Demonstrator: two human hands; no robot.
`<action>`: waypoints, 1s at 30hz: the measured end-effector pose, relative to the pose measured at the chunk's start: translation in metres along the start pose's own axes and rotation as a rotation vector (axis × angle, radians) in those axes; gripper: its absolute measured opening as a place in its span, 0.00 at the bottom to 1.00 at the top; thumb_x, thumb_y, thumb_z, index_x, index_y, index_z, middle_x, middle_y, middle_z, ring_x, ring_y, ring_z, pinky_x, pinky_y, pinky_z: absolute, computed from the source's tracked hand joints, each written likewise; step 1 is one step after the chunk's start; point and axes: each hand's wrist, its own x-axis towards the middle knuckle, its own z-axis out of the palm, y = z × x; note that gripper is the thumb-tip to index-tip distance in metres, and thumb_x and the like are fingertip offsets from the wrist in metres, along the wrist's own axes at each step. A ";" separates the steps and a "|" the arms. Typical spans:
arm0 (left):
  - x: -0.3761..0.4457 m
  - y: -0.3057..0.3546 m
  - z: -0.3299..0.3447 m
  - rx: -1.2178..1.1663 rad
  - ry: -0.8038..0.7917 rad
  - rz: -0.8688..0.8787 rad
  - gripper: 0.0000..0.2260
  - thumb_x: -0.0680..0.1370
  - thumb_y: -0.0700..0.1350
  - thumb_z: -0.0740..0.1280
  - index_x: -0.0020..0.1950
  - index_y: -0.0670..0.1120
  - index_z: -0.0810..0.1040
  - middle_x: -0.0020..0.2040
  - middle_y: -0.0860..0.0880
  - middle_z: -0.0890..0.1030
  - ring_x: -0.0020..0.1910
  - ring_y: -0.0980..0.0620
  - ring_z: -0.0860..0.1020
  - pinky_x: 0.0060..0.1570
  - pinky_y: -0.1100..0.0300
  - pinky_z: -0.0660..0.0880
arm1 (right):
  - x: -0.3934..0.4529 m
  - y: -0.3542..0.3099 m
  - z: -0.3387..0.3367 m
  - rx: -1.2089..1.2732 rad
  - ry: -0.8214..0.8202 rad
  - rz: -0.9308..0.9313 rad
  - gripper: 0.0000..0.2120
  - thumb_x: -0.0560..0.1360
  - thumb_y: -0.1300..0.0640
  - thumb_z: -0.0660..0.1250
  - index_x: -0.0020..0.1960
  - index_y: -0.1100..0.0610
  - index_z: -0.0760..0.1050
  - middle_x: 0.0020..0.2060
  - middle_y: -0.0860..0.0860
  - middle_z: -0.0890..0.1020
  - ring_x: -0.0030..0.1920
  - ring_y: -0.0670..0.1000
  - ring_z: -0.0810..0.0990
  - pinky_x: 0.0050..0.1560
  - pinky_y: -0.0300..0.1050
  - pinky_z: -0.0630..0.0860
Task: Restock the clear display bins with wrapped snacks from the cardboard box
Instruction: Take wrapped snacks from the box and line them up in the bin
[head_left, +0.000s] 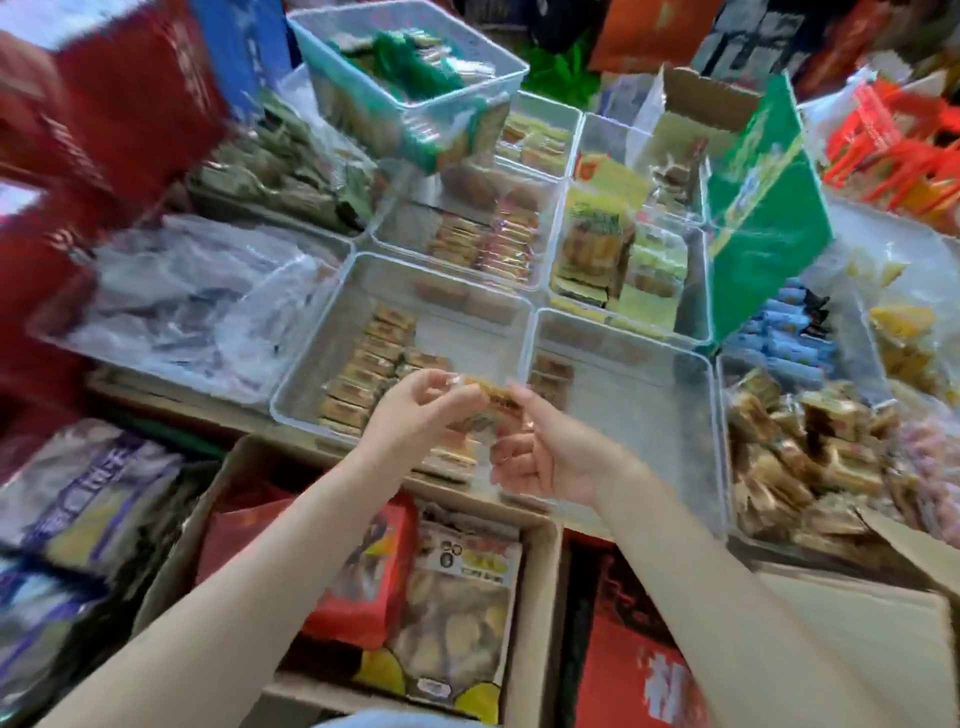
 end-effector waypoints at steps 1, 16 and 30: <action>0.011 0.000 -0.011 0.004 0.012 -0.072 0.19 0.71 0.54 0.76 0.56 0.45 0.80 0.49 0.44 0.84 0.41 0.49 0.85 0.45 0.53 0.83 | 0.011 -0.006 0.007 -0.128 0.051 0.010 0.28 0.77 0.34 0.61 0.52 0.60 0.76 0.40 0.58 0.83 0.37 0.57 0.82 0.34 0.43 0.79; 0.093 -0.083 -0.083 1.057 0.191 0.150 0.22 0.81 0.60 0.58 0.63 0.46 0.78 0.55 0.49 0.80 0.52 0.48 0.78 0.41 0.55 0.74 | 0.169 -0.072 -0.002 -1.510 0.597 -0.292 0.13 0.76 0.58 0.66 0.58 0.54 0.66 0.44 0.52 0.80 0.44 0.55 0.76 0.47 0.51 0.71; 0.100 -0.100 -0.077 1.204 0.269 0.311 0.21 0.78 0.56 0.55 0.45 0.45 0.82 0.40 0.50 0.78 0.35 0.49 0.77 0.24 0.56 0.72 | 0.245 -0.022 -0.005 -1.353 0.397 -0.023 0.24 0.78 0.58 0.58 0.72 0.61 0.59 0.66 0.62 0.72 0.65 0.64 0.72 0.67 0.62 0.69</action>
